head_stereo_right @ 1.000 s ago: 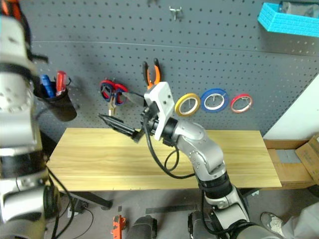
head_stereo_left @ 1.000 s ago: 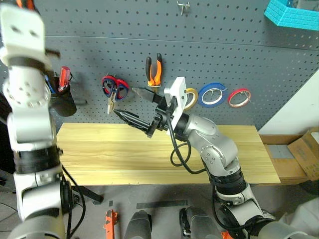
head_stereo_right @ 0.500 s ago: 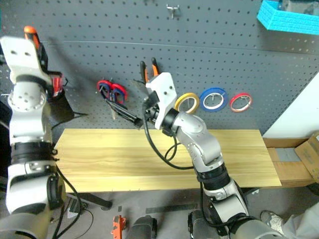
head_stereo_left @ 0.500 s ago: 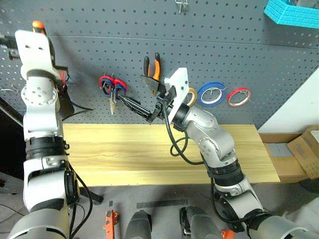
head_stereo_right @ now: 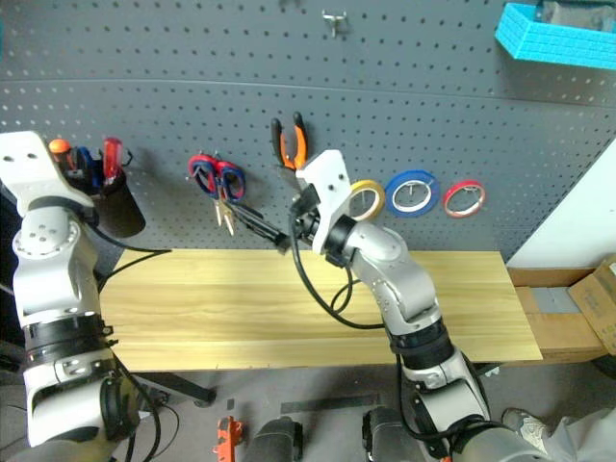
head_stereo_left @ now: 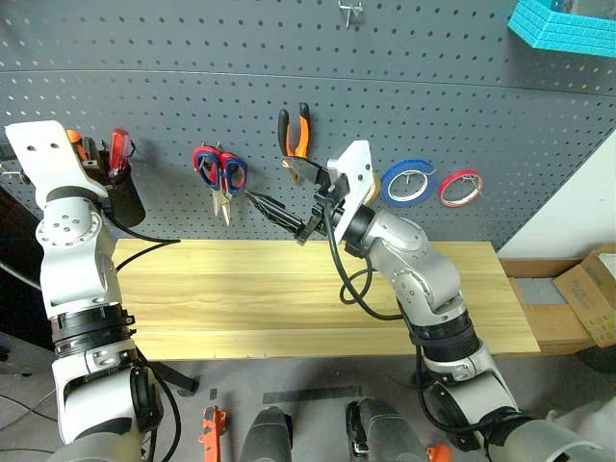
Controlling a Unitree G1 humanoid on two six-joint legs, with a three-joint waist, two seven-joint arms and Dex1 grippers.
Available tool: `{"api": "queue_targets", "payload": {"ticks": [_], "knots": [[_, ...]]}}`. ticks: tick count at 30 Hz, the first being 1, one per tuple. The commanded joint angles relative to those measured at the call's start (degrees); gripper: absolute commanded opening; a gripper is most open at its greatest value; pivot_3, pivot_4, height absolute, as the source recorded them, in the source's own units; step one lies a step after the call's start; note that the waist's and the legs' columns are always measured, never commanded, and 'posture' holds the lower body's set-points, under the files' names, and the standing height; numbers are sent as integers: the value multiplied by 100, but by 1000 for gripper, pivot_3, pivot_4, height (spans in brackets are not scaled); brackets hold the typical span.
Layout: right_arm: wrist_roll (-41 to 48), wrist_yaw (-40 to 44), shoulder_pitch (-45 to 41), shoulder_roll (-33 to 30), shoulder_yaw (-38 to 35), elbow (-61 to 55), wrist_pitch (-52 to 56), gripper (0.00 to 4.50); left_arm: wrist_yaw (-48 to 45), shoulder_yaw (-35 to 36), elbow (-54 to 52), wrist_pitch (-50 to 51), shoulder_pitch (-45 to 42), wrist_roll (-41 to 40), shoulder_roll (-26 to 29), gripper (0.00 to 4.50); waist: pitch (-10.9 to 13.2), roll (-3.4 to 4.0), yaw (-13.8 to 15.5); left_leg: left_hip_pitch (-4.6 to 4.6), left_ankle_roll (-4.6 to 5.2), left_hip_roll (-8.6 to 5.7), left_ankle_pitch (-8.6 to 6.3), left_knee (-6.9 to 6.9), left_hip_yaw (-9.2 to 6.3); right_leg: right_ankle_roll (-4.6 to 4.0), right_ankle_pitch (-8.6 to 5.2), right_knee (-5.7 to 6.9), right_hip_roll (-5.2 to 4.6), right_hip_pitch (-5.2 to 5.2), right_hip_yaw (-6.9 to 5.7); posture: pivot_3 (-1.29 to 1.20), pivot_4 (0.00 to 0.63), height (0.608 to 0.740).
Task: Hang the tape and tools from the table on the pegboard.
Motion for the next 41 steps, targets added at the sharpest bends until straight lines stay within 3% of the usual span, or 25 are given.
{"api": "queue_targets", "payload": {"ticks": [1,2,9,16,22,25,28,32,41], "knots": [[84,38,-11,-35,-44,-346,19,4500,1,140,-313,73,-15,-131,41,4097,-27,-4,3,0,0,-1,0,0,0,0,0,0,0,0,1,61,79,740],[83,48,9,-57,-34,-370,25,4500,-18,138,-328,81,-1,-155,44,4477,-44,-7,4,0,-1,-2,0,0,1,0,0,-1,0,0,1,62,74,740],[30,258,374,-526,-28,-639,60,4500,-262,221,-758,358,254,-643,-173,4477,-176,-18,6,5,-4,-3,0,-2,4,0,0,-5,0,6,2,62,55,740],[197,508,1215,-1434,-275,-1306,331,4500,-6,495,-2345,945,1104,-1240,-884,4477,-254,-19,8,62,-3,-8,-1,-4,23,2,0,-23,9,61,16,66,46,740],[262,299,1812,-1834,-526,-1980,712,4500,-345,-370,-3787,1404,2229,-1440,-1369,4477,-317,3,6,133,-2,7,-1,-7,41,15,-23,-25,42,123,39,65,33,740],[-120,-13,2222,-2054,-479,-2122,734,4500,-418,-870,-4077,1564,2694,-1408,-1614,4477,-367,15,11,189,-2,7,-4,-19,52,15,-39,-42,42,174,46,57,27,740],[-677,-549,2615,-2119,-411,-2019,708,4500,-426,-1466,-3817,1481,3161,-1186,-1931,4477,-457,32,0,199,-2,6,-4,-17,58,-12,-56,-43,45,180,53,37,18,740],[-1170,-1572,2941,-1692,-656,-1371,861,4500,-644,-2167,-2508,932,3403,-740,-2164,4477,-538,83,-30,211,-1,6,-4,-14,64,-13,-57,-43,51,188,62,1,13,740],[-1415,-2087,3041,-1444,-1051,-472,798,4500,-939,-2350,-1542,396,3185,-579,-2305,4477,-564,123,-191,205,11,9,-12,-24,54,-11,-57,-80,62,199,63,-47,10,740]]}}
